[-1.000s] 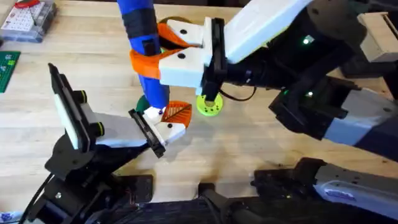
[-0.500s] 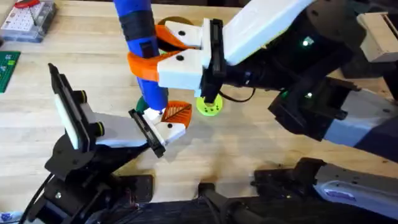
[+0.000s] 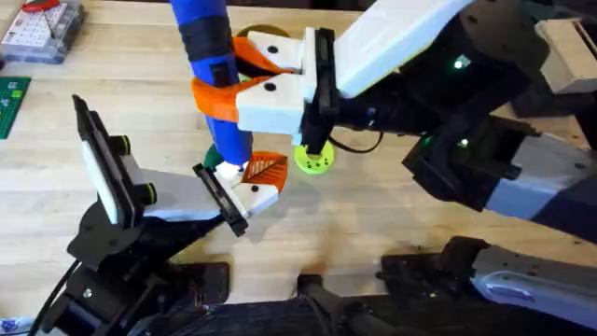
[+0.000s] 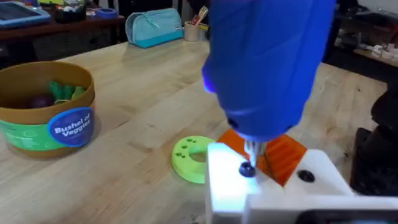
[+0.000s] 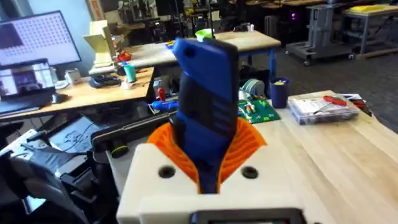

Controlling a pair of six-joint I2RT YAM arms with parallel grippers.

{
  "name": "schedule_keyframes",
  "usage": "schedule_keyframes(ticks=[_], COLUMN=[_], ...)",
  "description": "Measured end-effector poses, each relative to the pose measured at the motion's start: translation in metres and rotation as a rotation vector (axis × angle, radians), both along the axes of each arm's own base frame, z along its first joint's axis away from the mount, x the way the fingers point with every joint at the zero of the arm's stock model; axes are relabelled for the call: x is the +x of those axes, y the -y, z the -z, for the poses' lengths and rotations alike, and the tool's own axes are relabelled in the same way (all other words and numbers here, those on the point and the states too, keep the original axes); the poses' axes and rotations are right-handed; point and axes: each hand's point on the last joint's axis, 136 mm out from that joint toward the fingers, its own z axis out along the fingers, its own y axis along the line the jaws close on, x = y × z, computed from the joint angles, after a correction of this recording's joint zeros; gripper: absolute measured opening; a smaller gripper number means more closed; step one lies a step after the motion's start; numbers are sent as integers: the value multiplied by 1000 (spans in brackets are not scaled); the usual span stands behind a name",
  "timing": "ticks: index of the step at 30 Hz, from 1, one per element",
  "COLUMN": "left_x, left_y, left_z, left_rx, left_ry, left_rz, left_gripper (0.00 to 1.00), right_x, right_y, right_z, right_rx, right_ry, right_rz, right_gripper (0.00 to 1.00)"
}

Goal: Pick up the gripper from the table and insert it into the empty holder that is missing its gripper. Then pick up a screw, insert it into the mounting hole, and use the screwdriver to tighten it. Finally, clean up the table by picking up the vegetable and placing it into the bucket.

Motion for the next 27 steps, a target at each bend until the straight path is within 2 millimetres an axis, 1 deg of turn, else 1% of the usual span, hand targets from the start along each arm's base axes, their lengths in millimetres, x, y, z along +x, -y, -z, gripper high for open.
schedule_keyframes(ticks=[4,9,27], left_x=[0,0,0], left_y=[0,0,0], left_z=[0,0,0], left_rx=[0,-1,-9], left_ry=[0,-3,-14], left_rz=[0,-2,-4], left_gripper=[19,19,19], right_x=[1,4,3], right_y=[-1,-4,-4], right_z=[1,7,8], right_rx=[0,-12,-15], right_ry=[0,-10,-10], right_rz=[0,2,-3], right_gripper=[100,100,101])
